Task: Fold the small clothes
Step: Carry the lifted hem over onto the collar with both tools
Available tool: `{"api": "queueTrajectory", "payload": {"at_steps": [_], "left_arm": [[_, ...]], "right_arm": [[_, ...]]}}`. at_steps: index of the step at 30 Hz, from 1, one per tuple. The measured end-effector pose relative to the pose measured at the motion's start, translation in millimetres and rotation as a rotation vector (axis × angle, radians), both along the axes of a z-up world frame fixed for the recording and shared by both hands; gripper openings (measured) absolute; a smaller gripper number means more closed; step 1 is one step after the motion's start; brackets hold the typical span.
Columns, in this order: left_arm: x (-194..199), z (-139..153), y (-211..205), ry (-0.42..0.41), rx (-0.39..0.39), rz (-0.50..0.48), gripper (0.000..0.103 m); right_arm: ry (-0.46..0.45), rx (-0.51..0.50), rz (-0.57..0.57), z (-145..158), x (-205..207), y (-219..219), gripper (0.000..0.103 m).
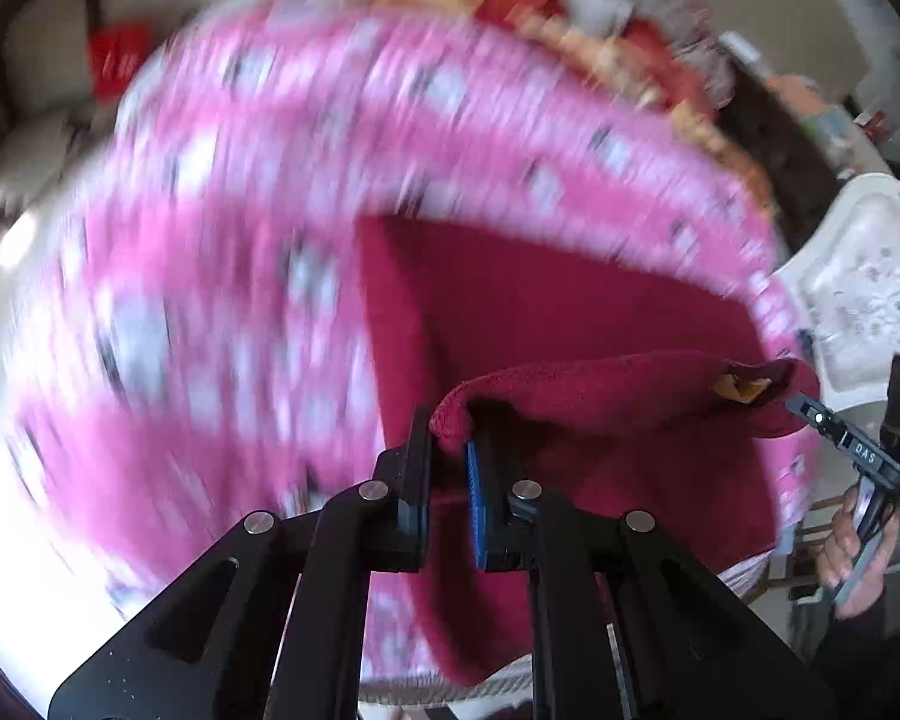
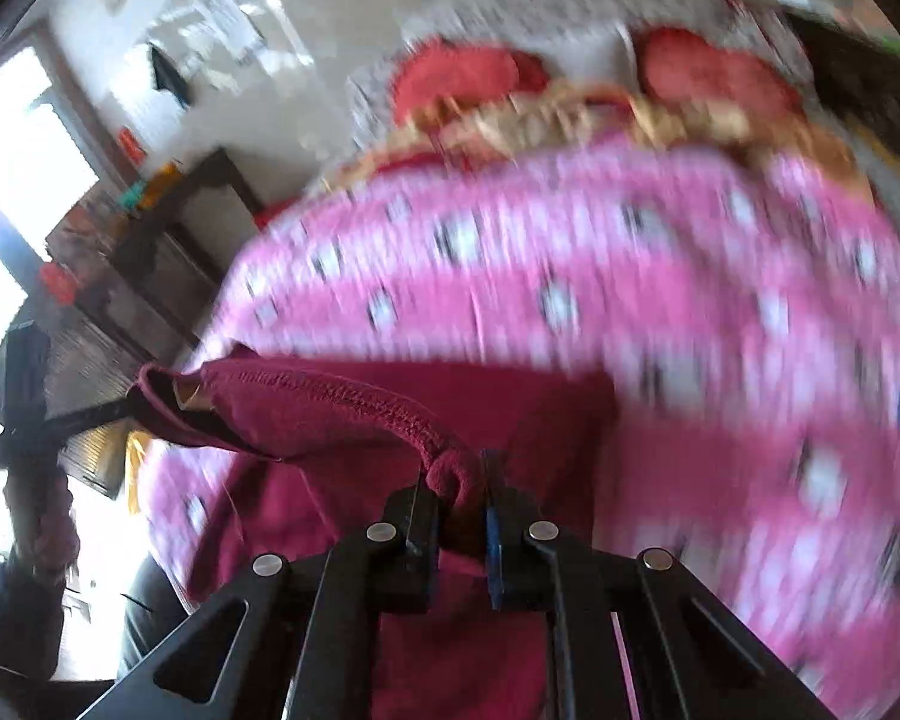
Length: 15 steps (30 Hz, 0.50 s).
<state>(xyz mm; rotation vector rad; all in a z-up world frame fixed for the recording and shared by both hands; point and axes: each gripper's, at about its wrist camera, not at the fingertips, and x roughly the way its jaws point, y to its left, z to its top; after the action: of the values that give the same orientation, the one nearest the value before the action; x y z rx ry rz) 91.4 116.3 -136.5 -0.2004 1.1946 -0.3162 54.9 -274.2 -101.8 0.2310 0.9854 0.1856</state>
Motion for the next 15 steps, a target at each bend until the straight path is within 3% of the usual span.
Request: {"api": "queueTrajectory", "payload": {"at_steps": [3,5,6,9,13,15], "left_arm": [[-17.0,-22.5,3.1,0.044,0.007,0.038,0.015],[-34.6,-11.4,4.1,0.039,-0.018,0.048,0.019],[-41.6,-5.7,3.9,0.034,-0.021,0.044,0.029],[-65.8,6.5,4.6,0.035,-0.065,0.026,0.052],[-80.1,9.8,8.7,0.074,-0.175,0.066,0.052],[-76.7,6.7,8.9,0.105,-0.229,0.097,0.058]], "right_arm": [[0.103,0.018,-0.076,-47.2,-10.5,-0.8,0.014],[0.119,0.075,-0.135,-49.4,-27.3,-6.7,0.020],[0.110,0.110,-0.161,-44.2,-36.8,-10.7,0.027],[0.098,0.111,-0.242,-27.2,-67.7,-16.9,0.090],[0.088,0.216,-0.246,-18.7,-99.6,-13.1,0.090],[0.109,0.311,-0.224,-24.9,-104.4,-6.7,0.090]]}}
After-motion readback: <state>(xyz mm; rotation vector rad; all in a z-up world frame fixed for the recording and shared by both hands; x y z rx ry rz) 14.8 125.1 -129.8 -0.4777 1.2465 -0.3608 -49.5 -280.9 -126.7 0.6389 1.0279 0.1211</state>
